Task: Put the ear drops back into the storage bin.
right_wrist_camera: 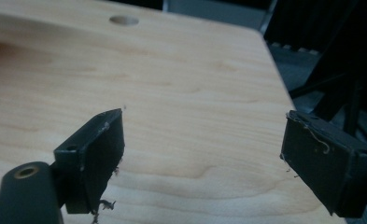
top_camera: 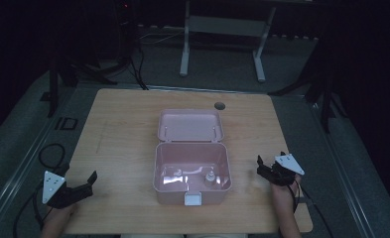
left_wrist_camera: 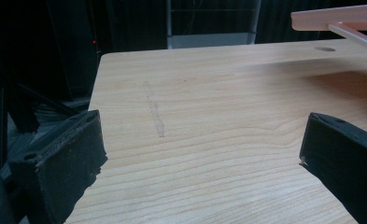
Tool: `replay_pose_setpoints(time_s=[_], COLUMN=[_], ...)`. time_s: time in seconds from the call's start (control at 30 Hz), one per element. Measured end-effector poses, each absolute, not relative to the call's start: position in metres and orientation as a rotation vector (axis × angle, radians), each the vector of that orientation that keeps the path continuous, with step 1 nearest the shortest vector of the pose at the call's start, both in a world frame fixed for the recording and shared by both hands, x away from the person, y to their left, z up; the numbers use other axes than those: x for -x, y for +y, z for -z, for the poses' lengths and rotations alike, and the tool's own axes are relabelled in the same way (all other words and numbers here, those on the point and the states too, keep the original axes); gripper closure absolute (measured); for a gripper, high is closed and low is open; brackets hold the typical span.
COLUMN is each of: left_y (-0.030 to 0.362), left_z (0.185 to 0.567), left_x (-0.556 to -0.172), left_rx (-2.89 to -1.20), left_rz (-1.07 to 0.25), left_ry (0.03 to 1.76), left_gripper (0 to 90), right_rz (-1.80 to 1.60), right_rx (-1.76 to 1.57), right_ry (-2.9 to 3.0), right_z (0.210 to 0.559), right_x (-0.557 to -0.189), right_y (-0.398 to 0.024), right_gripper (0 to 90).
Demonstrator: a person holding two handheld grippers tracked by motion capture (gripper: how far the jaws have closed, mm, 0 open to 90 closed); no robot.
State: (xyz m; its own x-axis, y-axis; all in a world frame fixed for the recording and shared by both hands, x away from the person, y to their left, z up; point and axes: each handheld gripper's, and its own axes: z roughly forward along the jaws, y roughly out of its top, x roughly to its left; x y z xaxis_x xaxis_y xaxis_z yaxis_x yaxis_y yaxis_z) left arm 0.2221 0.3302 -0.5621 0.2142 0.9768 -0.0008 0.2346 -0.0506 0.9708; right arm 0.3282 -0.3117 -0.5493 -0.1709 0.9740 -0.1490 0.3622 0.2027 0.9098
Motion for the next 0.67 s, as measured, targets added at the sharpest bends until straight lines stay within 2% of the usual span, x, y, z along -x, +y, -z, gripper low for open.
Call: replay_pose_setpoints(time_s=[0.33, 0.67], left_y=[0.3301, 0.3303], left_z=[0.5621, 0.5621], left_x=[-0.2220, -0.2220], left_rx=[-1.497, -1.496], left_rz=[-0.941, -0.940], left_ry=[1.201, 1.200], left_gripper=[0.3, 0.3], right_rz=[-1.047, -0.985], right_rx=[-1.215, -1.186], right_ry=[1.543, 1.593], right_z=[0.5444, 0.5464], right_x=[-0.3179, -0.3210], right_y=[-0.3133, -0.3071], right_gripper=[12.3, 12.4])
